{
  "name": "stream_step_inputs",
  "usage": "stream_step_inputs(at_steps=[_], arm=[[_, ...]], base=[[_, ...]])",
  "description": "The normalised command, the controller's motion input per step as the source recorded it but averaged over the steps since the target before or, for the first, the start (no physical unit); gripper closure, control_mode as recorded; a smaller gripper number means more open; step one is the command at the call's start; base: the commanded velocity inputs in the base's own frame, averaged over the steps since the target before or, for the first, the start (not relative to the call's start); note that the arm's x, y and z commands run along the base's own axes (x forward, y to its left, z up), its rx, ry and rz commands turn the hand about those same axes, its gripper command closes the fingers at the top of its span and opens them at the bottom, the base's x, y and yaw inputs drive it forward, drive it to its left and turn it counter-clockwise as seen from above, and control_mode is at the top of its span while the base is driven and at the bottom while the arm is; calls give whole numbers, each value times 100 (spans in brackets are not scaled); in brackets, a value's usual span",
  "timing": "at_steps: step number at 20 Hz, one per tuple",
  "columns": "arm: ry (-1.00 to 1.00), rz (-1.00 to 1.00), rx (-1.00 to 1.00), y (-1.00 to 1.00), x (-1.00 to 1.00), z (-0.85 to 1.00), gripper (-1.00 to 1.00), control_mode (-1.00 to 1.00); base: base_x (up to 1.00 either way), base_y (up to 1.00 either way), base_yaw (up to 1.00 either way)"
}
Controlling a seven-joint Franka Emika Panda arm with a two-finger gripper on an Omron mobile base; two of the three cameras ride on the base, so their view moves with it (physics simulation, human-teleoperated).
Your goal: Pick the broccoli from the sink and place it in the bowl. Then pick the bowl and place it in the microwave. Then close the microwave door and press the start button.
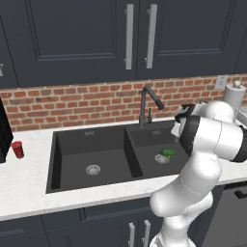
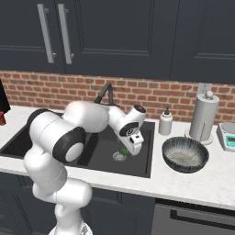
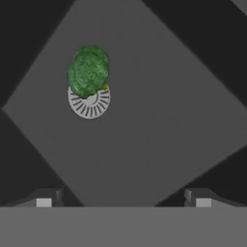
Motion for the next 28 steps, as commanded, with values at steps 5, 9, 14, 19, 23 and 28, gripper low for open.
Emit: stream_step_inputs(at_steps=[5, 9, 14, 19, 23, 28], arm=[[0, -4, 0, 0, 30, -36, -100, -100], [0, -2, 0, 0, 31, -27, -100, -100], [0, -1, 1, 0, 29, -20, -100, -100], [0, 0, 0, -3, 18, -12, -100, -100], [0, 0, 0, 0, 11, -26, -100, -100], [-2, -1, 0, 0, 5, -30, -100, -100]], base=[[0, 0, 0], [0, 0, 0], [0, 0, 0], [0, 0, 0], [0, 0, 0], [0, 0, 0]])
